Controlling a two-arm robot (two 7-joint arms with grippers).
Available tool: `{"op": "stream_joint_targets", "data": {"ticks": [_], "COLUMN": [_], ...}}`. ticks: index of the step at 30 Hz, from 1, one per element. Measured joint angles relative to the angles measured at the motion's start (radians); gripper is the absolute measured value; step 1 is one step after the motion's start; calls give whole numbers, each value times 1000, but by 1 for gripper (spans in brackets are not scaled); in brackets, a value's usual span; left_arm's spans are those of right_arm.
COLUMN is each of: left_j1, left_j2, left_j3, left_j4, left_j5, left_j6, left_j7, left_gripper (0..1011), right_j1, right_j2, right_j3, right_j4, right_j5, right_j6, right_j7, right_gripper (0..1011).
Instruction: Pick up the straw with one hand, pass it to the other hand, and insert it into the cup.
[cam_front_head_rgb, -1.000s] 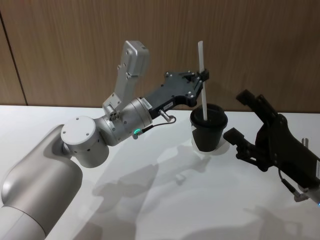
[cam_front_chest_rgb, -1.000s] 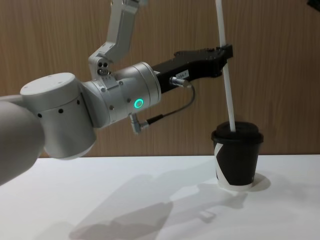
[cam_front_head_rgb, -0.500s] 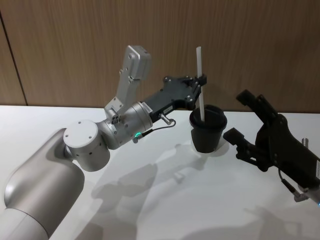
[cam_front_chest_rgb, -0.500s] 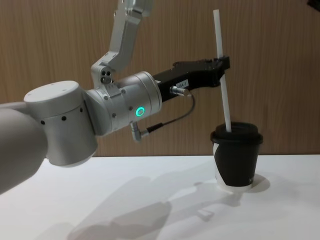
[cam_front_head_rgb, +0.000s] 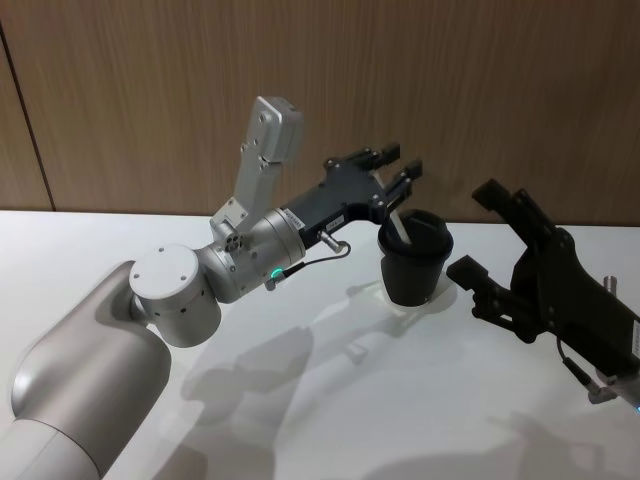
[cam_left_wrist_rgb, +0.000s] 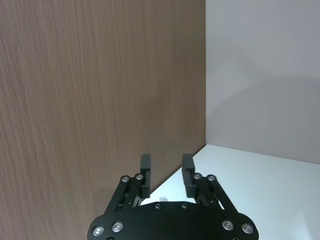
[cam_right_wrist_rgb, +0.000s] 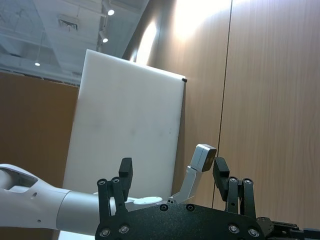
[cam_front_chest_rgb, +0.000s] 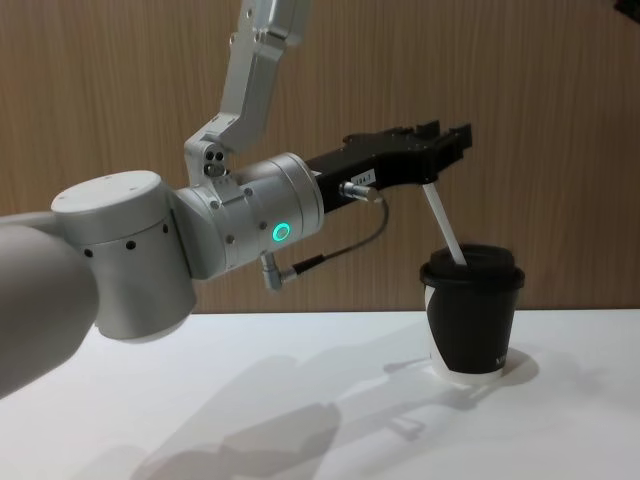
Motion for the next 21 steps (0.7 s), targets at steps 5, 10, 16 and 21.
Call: {"op": "stream_joint_targets", "data": {"ticks": [5, 10, 16, 21], "left_j1": [0, 1, 1, 1], "left_j2": [-1, -1, -2, -2], "left_j3": [0, -1, -2, -2], "left_j4": [2, 3, 4, 5], "left_j5": [2, 2, 3, 3], "left_j6": [1, 1, 2, 2], "left_j7": [2, 4, 5, 5], "left_gripper": [496, 675, 855, 981], "right_j1": [0, 0, 0, 0], "right_j2": [0, 0, 0, 0], "right_j3": [0, 0, 0, 0], "right_j4": [0, 0, 0, 0], "right_j5": [0, 0, 0, 0], "right_j6": [0, 0, 0, 0], "right_j7": [0, 0, 0, 0], "right_gripper": [1001, 1001, 1001, 1001]}}
